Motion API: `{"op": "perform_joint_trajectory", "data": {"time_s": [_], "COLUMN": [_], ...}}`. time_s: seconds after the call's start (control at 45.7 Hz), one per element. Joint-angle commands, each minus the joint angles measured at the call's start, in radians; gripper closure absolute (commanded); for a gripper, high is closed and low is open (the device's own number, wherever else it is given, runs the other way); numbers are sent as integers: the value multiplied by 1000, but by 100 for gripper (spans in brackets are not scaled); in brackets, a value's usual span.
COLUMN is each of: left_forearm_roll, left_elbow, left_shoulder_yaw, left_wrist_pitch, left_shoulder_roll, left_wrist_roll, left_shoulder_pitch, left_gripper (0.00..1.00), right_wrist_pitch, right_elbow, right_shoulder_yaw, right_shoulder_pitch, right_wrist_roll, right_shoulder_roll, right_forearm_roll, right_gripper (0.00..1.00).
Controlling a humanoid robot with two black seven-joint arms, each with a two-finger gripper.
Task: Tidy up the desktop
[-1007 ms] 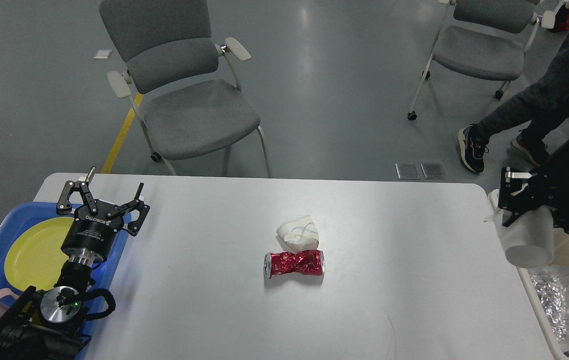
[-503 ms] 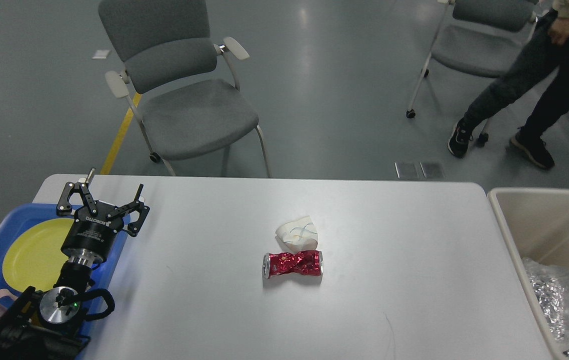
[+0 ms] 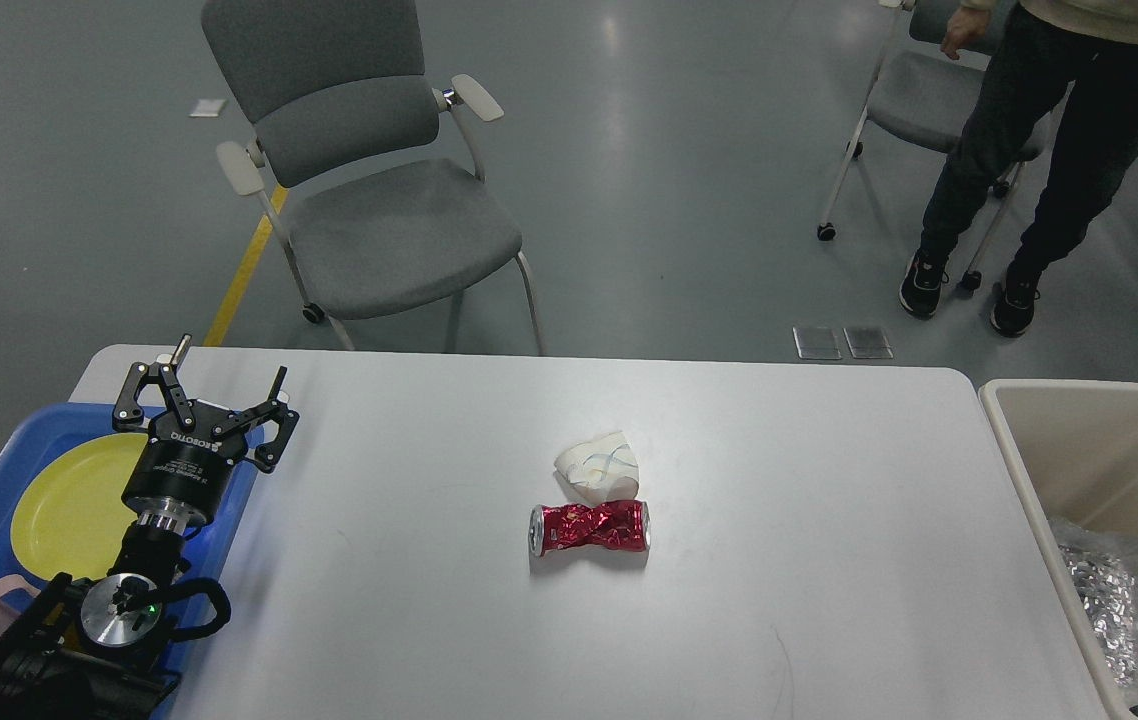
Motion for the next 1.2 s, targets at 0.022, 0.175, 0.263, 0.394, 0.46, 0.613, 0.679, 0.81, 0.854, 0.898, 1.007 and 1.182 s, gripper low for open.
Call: {"op": "perform_joint_trajectory", "data": {"time_s": [0.022, 0.175, 0.263, 0.394, 0.46, 0.613, 0.679, 0.81, 0.854, 0.898, 1.007, 1.182], "left_forearm_roll": [0, 0, 0, 0, 0, 0, 0, 0, 0, 0, 0, 0], "left_elbow": [0, 0, 0, 0, 0, 0, 0, 0, 0, 0, 0, 0], "left_shoulder_yaw": [0, 0, 0, 0, 0, 0, 0, 0, 0, 0, 0, 0], "left_wrist_pitch": [0, 0, 0, 0, 0, 0, 0, 0, 0, 0, 0, 0], "left_shoulder_roll": [0, 2, 0, 0, 0, 0, 0, 0, 2, 0, 0, 0], "left_wrist_roll": [0, 0, 0, 0, 0, 0, 0, 0, 0, 0, 0, 0], "left_shoulder_pitch": [0, 0, -2, -2, -2, -2, -2, -2, -2, -2, -2, -2], "left_gripper": [4, 4, 4, 4, 4, 4, 4, 4, 4, 4, 4, 4], "right_wrist_pitch": [-174, -237, -238, -244, -258, -267, -269, -274, -274, -274, -267, -209], "right_elbow": [-90, -104, -104, -102, -101, -92, -90, -90, -90, -90, -86, -24], "right_shoulder_yaw": [4, 18, 33, 33, 31, 31, 31, 27, 27, 27, 25, -1], "right_shoulder_pitch": [-138, -182, -182, -183, -183, -180, -174, -169, -165, -157, -128, -36], "right_wrist_roll": [-8, -9, -9, -8, -8, -8, -8, -9, -9, -9, -11, -12], "right_shoulder_roll": [99, 129, 129, 131, 134, 143, 142, 142, 140, 140, 131, 119], "right_forearm_roll": [3, 4, 4, 4, 4, 4, 4, 4, 4, 3, 1, -17], "right_gripper": [100, 100, 100, 69, 8, 0, 0, 0, 0, 0, 0, 0]}}
